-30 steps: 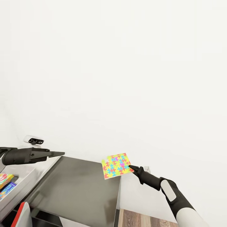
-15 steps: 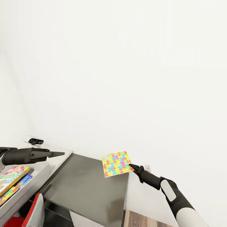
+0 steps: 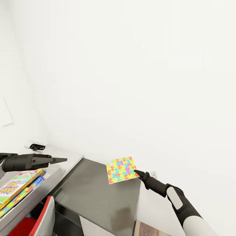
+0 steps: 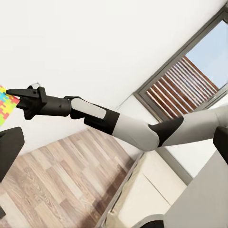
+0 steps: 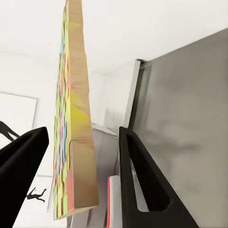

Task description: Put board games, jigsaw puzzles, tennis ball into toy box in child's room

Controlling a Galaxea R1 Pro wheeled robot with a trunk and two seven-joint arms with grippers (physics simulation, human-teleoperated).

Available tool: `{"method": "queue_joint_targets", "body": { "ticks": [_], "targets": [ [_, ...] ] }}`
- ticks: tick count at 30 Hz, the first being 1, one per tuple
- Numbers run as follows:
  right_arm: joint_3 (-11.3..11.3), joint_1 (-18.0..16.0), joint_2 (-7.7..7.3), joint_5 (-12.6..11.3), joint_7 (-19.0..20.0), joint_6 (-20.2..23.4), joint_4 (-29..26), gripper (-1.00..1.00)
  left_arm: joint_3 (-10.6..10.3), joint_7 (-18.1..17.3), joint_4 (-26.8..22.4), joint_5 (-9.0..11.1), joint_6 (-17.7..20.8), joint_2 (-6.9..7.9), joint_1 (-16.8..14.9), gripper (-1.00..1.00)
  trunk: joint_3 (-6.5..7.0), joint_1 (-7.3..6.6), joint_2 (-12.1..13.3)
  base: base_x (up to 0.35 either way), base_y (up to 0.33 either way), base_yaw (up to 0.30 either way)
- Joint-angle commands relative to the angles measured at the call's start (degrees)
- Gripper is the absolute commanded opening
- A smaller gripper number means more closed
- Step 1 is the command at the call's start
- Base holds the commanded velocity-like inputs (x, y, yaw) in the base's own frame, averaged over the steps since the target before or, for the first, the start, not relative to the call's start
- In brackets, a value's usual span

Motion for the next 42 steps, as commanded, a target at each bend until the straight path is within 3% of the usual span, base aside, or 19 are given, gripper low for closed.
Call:
{"method": "queue_joint_targets", "body": {
  "ticks": [1, 5, 8, 17, 22, 26, 32, 42],
  "targets": [
    [-0.15, -0.01, 0.01, -0.11, 0.09, 0.34, -0.02, -1.00, -0.16, -0.20, 0.06, 0.11, 0.60, 0.04, -0.07, 1.00, 0.01, 0.02, -0.04, 0.000, 0.000, 0.204],
    [-0.07, 0.02, 0.01, -0.06, 0.09, 0.30, -0.31, -1.00, -0.16, -0.20, 0.08, 0.11, 0.60, 0.04, -0.07, 1.00, 0.05, 0.02, -0.04, 0.000, 0.000, 0.079],
    [-0.10, 0.29, 0.09, 0.50, -0.20, 0.28, -4.75, -1.00, -0.16, -0.20, 0.08, 0.10, 0.60, 0.04, -0.07, 1.00, 0.05, 0.02, -0.04, 0.000, 0.000, 0.005],
    [-0.04, 0.34, 0.10, 0.57, -0.59, 0.29, -5.41, -1.00, -0.16, -0.26, 0.45, 0.16, 0.60, 0.04, -0.07, 1.00, 0.34, 0.02, -0.04, 0.000, 0.000, 0.100],
    [-0.02, 0.39, 0.10, 0.64, -0.26, 0.27, -5.48, -1.00, 0.06, -0.28, 3.25, 0.35, 0.60, 0.04, -0.07, 1.00, 0.50, 0.02, -0.04, 0.000, 0.000, 0.174],
    [0.00, 0.43, 0.08, 0.73, -0.29, 0.20, -5.51, -1.00, 1.45, -0.36, 6.69, 0.36, 0.55, 0.03, -0.07, 1.00, 0.52, 0.02, -0.04, 0.000, 0.000, 0.029],
    [0.05, 0.43, 0.09, 0.83, -0.67, 0.23, -5.51, -1.00, 1.99, -0.37, 7.28, 0.39, 0.55, 0.03, -0.07, 1.00, 0.52, 0.02, -0.04, -0.031, 0.020, 0.003],
    [2.70, 0.41, 0.10, 0.83, -0.85, 0.17, -5.53, -1.00, 2.08, -0.37, 7.46, 0.36, 0.47, 0.04, -0.07, 1.00, 0.73, 0.02, -0.04, -0.027, 0.013, 0.179]
  ]
}}
